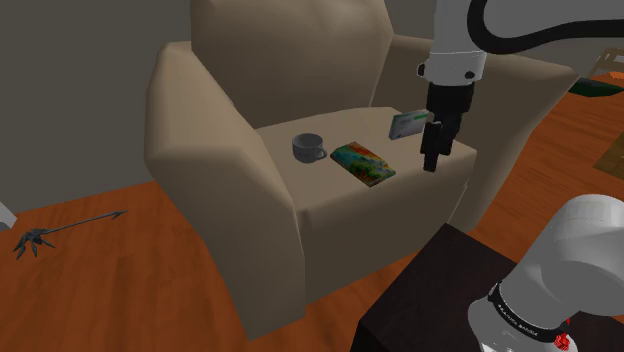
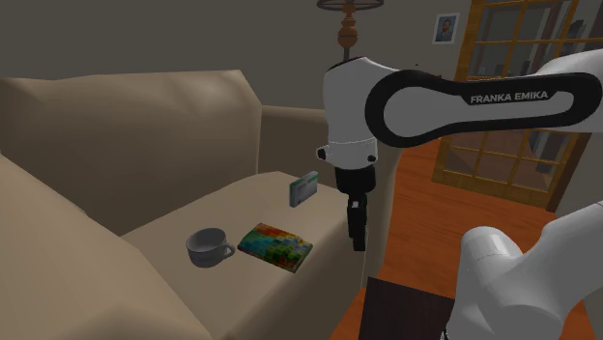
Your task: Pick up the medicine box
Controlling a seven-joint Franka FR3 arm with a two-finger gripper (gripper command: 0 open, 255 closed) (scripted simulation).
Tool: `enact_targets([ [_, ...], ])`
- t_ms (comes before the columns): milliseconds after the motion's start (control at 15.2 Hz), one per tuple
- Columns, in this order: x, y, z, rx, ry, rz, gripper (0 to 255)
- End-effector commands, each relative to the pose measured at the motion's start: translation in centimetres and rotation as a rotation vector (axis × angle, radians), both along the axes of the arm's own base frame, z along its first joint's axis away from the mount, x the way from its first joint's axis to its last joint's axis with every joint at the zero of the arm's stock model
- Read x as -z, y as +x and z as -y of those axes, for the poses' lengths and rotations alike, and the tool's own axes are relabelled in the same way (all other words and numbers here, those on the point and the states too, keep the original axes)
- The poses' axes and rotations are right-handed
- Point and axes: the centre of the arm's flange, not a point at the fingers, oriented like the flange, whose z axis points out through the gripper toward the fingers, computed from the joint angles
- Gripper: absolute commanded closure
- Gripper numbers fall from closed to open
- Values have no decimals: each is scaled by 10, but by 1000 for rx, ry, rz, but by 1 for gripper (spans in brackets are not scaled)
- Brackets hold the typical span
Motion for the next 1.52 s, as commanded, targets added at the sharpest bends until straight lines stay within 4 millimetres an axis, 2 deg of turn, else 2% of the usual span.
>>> enact_targets([
  [0,0,0,0,0,0,0,0],
  [330,11,1,62,-140,5,20,0],
  [726,24,13,136,-309,11,44,0],
  [1056,35,33,194,-450,16,65,0],
  [1452,48,68,260,-618,22,89,0],
])
